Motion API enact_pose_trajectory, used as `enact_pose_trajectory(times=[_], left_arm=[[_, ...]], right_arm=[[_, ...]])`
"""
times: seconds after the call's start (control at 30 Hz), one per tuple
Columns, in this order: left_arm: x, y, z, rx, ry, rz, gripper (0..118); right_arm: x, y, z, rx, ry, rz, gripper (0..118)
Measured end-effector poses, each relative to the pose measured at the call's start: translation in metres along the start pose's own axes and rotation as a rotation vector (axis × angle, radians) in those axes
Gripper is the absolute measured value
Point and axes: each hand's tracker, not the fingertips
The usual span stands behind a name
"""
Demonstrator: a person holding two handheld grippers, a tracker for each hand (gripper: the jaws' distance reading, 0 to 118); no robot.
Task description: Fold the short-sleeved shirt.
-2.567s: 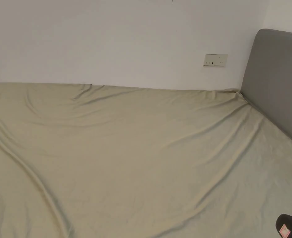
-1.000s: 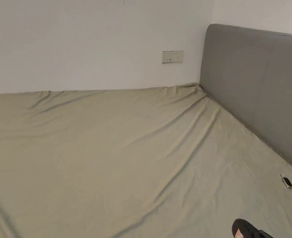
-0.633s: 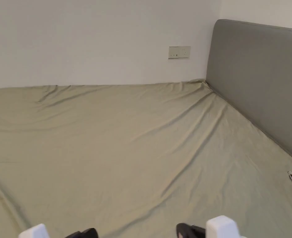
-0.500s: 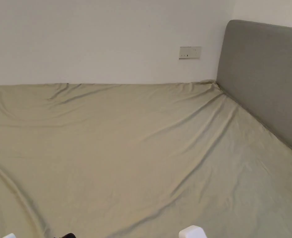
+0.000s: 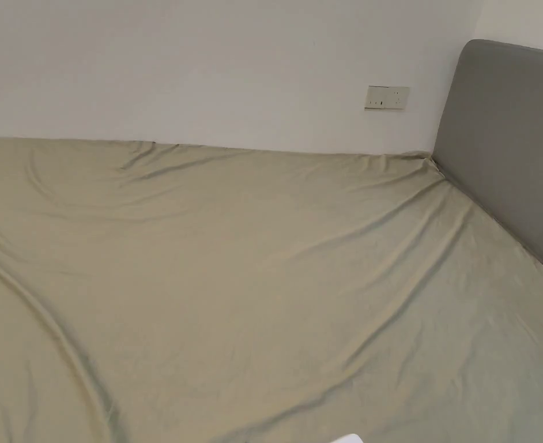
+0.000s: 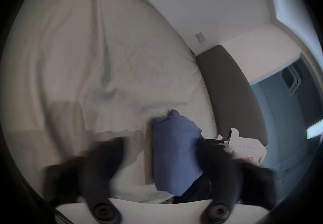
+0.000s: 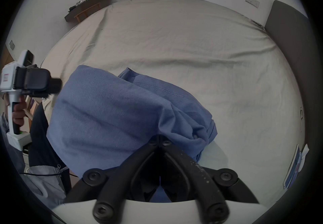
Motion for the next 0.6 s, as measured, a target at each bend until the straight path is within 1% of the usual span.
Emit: enact_pose_trajectory(times=[0.03, 0.07, 0.13, 0.2, 0.23, 0.27, 0.3, 0.33, 0.37, 0.4, 0.43, 0.47, 0.5, 0.53, 0.57, 0.6], left_arm=[[0.015, -0.012, 0.005, -0.023, -0.026, 0.051, 116], [0.008, -0.008, 0.002, -0.044, -0.111, 0.094, 115], [-0.021, 0.009, -0.040, -0.125, -0.186, 0.173, 113], [-0.027, 0.008, -0.062, -0.221, -0.232, 0.232, 112], [-0.025, 0.005, -0.069, -0.247, -0.244, 0.233, 108], [-0.026, 0.008, -0.061, -0.242, -0.285, 0.205, 102], [-0.024, 0.006, -0.058, -0.252, -0.283, 0.185, 92], [-0.016, 0.006, -0.063, -0.262, -0.217, 0.154, 71], [-0.027, 0.003, -0.064, -0.228, -0.090, 0.088, 43], [-0.035, 0.002, -0.065, -0.210, -0.037, 0.030, 26], [-0.031, 0.000, -0.064, -0.225, -0.045, 0.056, 25], [-0.033, 0.002, -0.064, -0.239, -0.080, 0.095, 22], [-0.027, 0.003, -0.060, -0.241, -0.085, 0.108, 20], [-0.025, 0.018, -0.096, -0.237, -0.046, 0.094, 18], [-0.003, -0.001, -0.092, -0.253, 0.009, 0.058, 17], [0.006, 0.004, -0.087, -0.269, 0.042, 0.038, 17]], right_arm=[[0.003, -0.003, 0.001, 0.005, 0.017, -0.015, 1], [0.006, -0.005, 0.001, 0.015, 0.029, -0.011, 1], [0.010, -0.010, 0.000, 0.038, 0.049, -0.009, 1], [0.013, -0.016, 0.001, 0.062, 0.075, -0.043, 1], [0.015, -0.018, 0.001, 0.071, 0.085, -0.056, 1], [0.017, -0.021, 0.001, 0.087, 0.097, -0.073, 1], [0.019, -0.025, 0.001, 0.106, 0.108, -0.091, 1], [0.021, -0.029, 0.002, 0.124, 0.116, -0.108, 1], [0.025, -0.035, 0.003, 0.161, 0.136, -0.140, 1], [0.029, -0.042, 0.005, 0.204, 0.157, -0.182, 1], [0.032, -0.049, 0.008, 0.250, 0.205, -0.241, 1], [0.036, -0.058, 0.014, 0.321, 0.253, -0.331, 1], [0.039, -0.068, 0.022, 0.402, 0.295, -0.400, 1], [0.041, -0.074, 0.030, 0.456, 0.317, -0.429, 1], [0.041, -0.078, 0.040, 0.505, 0.307, -0.438, 1], [0.042, -0.078, 0.050, 0.537, 0.278, -0.431, 1]])
